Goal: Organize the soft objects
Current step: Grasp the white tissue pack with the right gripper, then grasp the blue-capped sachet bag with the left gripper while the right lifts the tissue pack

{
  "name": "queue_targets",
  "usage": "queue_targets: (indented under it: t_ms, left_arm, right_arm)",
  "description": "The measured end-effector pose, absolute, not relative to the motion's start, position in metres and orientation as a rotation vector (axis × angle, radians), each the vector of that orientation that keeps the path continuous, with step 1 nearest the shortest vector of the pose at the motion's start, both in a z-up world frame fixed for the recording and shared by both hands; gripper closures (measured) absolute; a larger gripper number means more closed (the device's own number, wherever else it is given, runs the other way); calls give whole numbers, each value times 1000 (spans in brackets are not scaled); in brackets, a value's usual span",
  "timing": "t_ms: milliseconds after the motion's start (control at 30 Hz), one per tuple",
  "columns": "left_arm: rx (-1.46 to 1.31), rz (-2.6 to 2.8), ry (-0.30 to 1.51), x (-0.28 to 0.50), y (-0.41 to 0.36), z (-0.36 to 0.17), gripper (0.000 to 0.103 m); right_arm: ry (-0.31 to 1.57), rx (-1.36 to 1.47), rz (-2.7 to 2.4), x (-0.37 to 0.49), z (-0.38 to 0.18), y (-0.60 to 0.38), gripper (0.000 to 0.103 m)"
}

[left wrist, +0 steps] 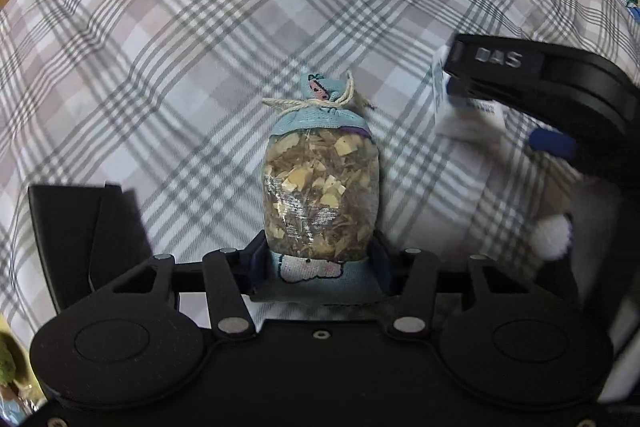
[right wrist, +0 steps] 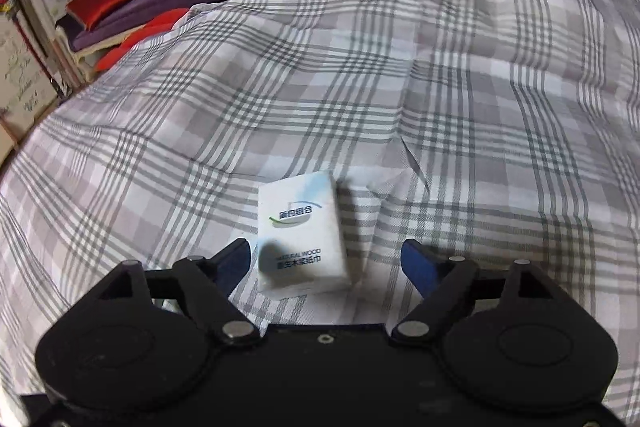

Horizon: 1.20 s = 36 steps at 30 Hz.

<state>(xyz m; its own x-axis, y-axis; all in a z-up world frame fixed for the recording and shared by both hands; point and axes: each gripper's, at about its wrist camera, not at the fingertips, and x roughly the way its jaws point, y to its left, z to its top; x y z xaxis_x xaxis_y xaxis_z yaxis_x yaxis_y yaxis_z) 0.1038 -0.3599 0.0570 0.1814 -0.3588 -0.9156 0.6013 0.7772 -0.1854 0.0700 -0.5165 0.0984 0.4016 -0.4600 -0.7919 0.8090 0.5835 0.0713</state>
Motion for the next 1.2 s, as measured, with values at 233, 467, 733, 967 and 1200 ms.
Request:
queue_targets:
  t_ms: [233, 467, 733, 967, 1200]
  left_arm:
    - [237, -692, 1231, 89, -346, 58, 53]
    - [207, -690, 1254, 78, -331, 61, 54]
    - [186, -706, 1240, 69, -320, 71, 57]
    - [160, -722, 1216, 62, -318, 85, 60]
    - [164, -747, 1183, 53, -318, 100, 67]
  right_arm:
    - [881, 436, -809, 81, 91, -507, 55]
    - [910, 447, -811, 64, 103, -499, 56]
    - [938, 427, -608, -14, 133, -505, 57]
    - [1009, 227, -660, -83, 128, -536, 56]
    - [860, 621, -820, -147, 133, -592, 33]
